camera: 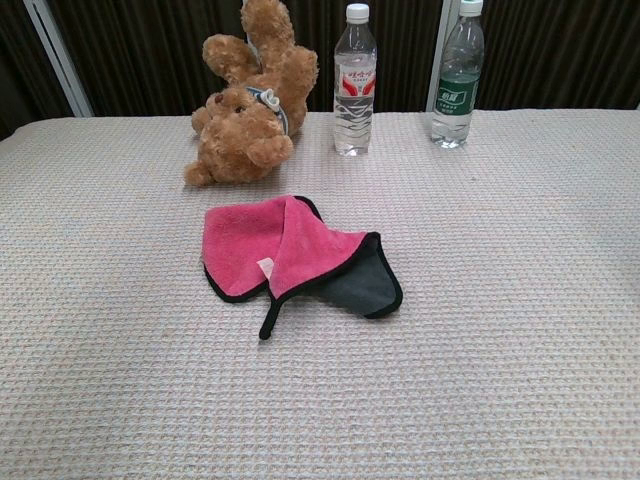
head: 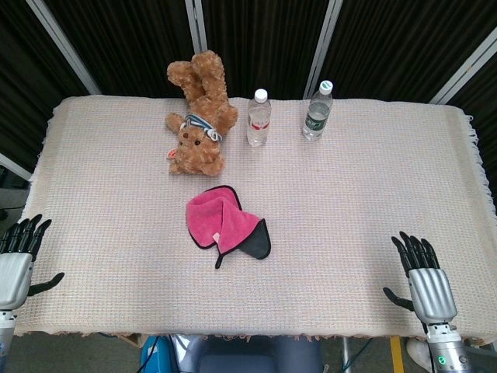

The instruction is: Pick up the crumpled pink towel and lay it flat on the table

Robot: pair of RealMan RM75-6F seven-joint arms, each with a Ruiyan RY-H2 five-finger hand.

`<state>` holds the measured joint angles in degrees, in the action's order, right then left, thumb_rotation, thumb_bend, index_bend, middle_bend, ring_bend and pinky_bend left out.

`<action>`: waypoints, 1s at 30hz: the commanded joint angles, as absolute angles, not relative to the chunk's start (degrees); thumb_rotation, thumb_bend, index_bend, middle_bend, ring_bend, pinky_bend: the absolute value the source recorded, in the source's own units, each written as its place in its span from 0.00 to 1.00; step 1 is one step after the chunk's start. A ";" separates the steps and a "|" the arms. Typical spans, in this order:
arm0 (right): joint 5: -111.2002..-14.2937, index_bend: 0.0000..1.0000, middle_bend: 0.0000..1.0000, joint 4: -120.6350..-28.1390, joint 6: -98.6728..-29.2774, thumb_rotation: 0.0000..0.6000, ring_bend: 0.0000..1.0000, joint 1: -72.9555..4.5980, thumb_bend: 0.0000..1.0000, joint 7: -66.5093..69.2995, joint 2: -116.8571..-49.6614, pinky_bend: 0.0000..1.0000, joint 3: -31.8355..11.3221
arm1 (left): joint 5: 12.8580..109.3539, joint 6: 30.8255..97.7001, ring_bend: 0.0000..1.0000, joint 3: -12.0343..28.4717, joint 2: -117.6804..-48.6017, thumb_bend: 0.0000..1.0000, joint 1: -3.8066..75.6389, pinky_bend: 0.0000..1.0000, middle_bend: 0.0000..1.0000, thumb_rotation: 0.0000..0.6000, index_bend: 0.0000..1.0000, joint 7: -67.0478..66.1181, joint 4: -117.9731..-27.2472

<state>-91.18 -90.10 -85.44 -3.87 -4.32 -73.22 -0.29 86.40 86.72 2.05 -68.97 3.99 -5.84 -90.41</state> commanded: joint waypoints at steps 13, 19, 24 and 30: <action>-92.08 0.00 0.00 -90.05 -86.07 1.00 0.00 -3.74 0.17 -3.71 -73.22 0.00 0.00 | 86.63 87.03 0.00 2.01 -68.81 0.00 3.91 0.00 0.00 1.00 0.00 -5.86 -90.67; -91.83 0.00 0.00 -89.98 -85.84 1.00 0.00 -3.84 0.17 -3.75 -73.33 0.00 -0.14 | 86.01 86.20 0.00 2.21 -69.07 0.00 4.27 0.00 0.00 1.00 0.00 -5.61 -90.32; -91.43 0.00 0.00 -89.29 -85.29 1.00 0.00 -4.08 0.17 -3.79 -73.75 0.00 -0.27 | 85.94 85.99 0.00 2.14 -69.33 0.00 4.36 0.00 0.00 1.00 0.00 -6.23 -90.13; -92.39 0.00 0.00 -88.81 -85.74 1.00 0.00 -4.21 0.17 -3.54 -74.14 0.00 -0.13 | 86.02 86.33 0.00 2.09 -69.32 0.00 4.20 0.00 0.00 1.00 0.00 -6.39 -90.11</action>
